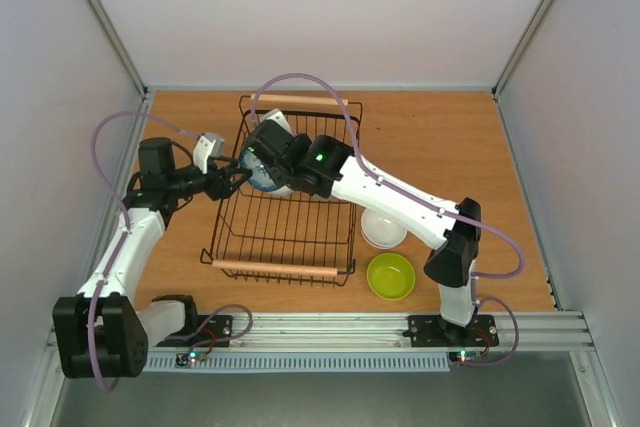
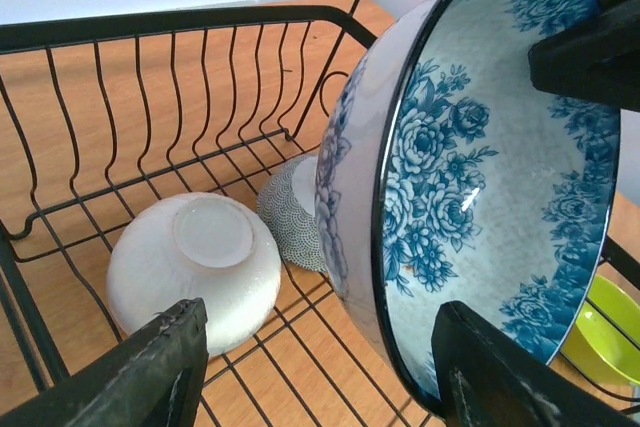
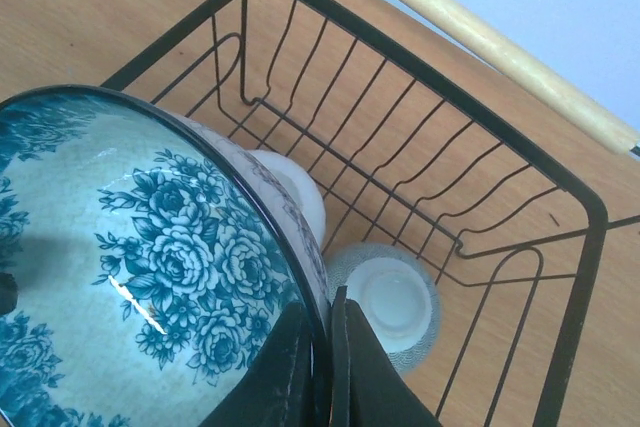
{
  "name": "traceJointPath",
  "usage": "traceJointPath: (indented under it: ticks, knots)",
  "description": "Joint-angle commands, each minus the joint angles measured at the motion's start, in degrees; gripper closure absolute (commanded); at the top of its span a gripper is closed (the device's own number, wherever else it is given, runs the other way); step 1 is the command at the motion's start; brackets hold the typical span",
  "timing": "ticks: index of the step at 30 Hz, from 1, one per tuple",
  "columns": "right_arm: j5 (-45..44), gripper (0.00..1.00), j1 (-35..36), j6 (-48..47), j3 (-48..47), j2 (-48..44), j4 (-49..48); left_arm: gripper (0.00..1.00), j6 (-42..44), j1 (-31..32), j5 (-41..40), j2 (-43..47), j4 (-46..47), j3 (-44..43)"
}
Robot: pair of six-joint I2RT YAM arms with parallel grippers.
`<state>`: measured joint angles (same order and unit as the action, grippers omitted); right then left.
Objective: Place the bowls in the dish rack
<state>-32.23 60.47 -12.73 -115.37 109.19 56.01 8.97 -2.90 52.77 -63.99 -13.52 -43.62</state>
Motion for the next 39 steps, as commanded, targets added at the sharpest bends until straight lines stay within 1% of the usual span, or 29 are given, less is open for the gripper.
traceJointPath:
  ticks: [1, 3, 7, 8, 9, 10, 11, 12, 13, 17, 18, 19, 21, 22, 23, 24, 26, 30, 32, 33, 35, 39]
  knots:
    - [-0.3, 0.99, 1.1, -0.7, -4.3, 1.3, -0.1, 0.38, -0.6, 0.6, -4.0, -0.8, 1.2, -1.9]
    - [-0.4, 0.99, 1.6, -0.8, -5.0, 2.1, 0.2, 0.38, -0.5, 0.7, -4.3, -0.4, 1.3, -1.8]
    - [1.2, 0.99, 2.4, -1.1, -5.9, 3.6, -0.2, 0.43, -0.4, 1.0, -3.6, -0.2, 1.4, -1.6]
    - [1.1, 0.99, 2.6, -1.3, -6.5, 4.1, -0.1, 0.46, -0.2, 1.0, -2.9, -0.3, 1.2, -1.6]
    - [1.0, 0.99, 2.8, -1.3, -7.0, 4.6, 0.0, 0.51, 0.0, 1.1, -2.3, -0.3, 0.9, -1.6]
    - [0.7, 0.99, 2.9, -1.4, -7.6, 5.1, 0.3, 0.61, 0.3, 1.1, -1.7, -0.3, 0.8, -1.6]
    - [0.6, 0.99, 2.9, -1.5, -8.0, 5.3, 0.4, 0.74, 0.7, 1.2, -1.4, -0.2, 0.6, -1.6]
    - [0.6, 0.99, 2.9, -1.5, -8.4, 5.5, 0.5, 0.91, 1.0, 1.2, -1.1, -0.3, 0.3, -1.6]
    - [0.6, 0.99, 2.9, -1.6, -8.4, 5.5, 0.4, 0.98, 1.2, 1.2, -1.1, -0.3, 0.1, -1.7]
    - [-0.3, 0.98, 2.9, -1.8, -8.1, 5.3, 0.6, 0.99, 2.1, 1.3, 0.0, 0.1, 0.4, -1.1]
    - [-1.0, 0.96, 2.9, -1.8, -7.7, 5.1, 0.7, 1.0, 2.2, 1.3, 0.2, 0.3, 0.6, -0.9]
    - [-1.6, 0.91, 2.9, -1.8, -7.1, 4.9, 0.7, 0.99, 2.2, 1.3, 0.5, 0.3, 0.7, -0.8]
    - [-1.4, 0.79, 2.9, -2.2, -4.5, 3.4, -0.2, 0.99, 1.9, 1.2, 1.4, 0.1, 0.8, -0.9]
    - [-0.1, 0.69, 2.9, -2.6, -2.5, 2.0, -1.6, 0.99, 1.7, 1.1, 2.1, -0.2, 0.5, -1.1]
    - [2.3, 0.54, 2.7, -3.1, 0.3, 0.3, -3.4, 1.0, 1.8, 1.1, 2.8, -0.6, 0.1, -1.4]
    - [6.0, 0.45, 2.3, -3.2, 3.0, -1.5, -5.7, 1.0, 1.8, 1.1, 3.6, -0.9, -0.2, -1.6]
    - [14.9, 0.35, 0.9, -1.7, 8.4, -5.6, -9.2, 1.0, 1.9, 0.9, 5.2, -1.4, -0.4, -1.8]
    - [34.2, 0.21, -3.7, 2.8, 19.4, -14.1, -17.1, 1.0, 2.2, 0.3, 8.3, -1.4, -0.6, -1.8]
    - [40.3, 0.08, -4.9, 4.1, 22.9, -16.6, -20.1, 0.99, 2.2, -0.1, 9.9, -1.3, -0.7, -1.8]
    - [42.8, 0.05, -5.4, 4.5, 23.9, -17.5, -21.2, 0.99, 2.3, -0.3, 11.0, -1.2, -0.9, -1.8]
    - [46.5, 0.02, -5.9, 5.5, 25.4, -18.7, -22.9, 0.99, 2.6, -0.7, 13.5, -1.2, -1.1, -1.8]
    - [51.2, 0.01, -6.6, 7.8, 29.1, -20.7, -27.4, 0.99, 3.4, -1.5, 18.8, -1.7, -2.3, -2.2]
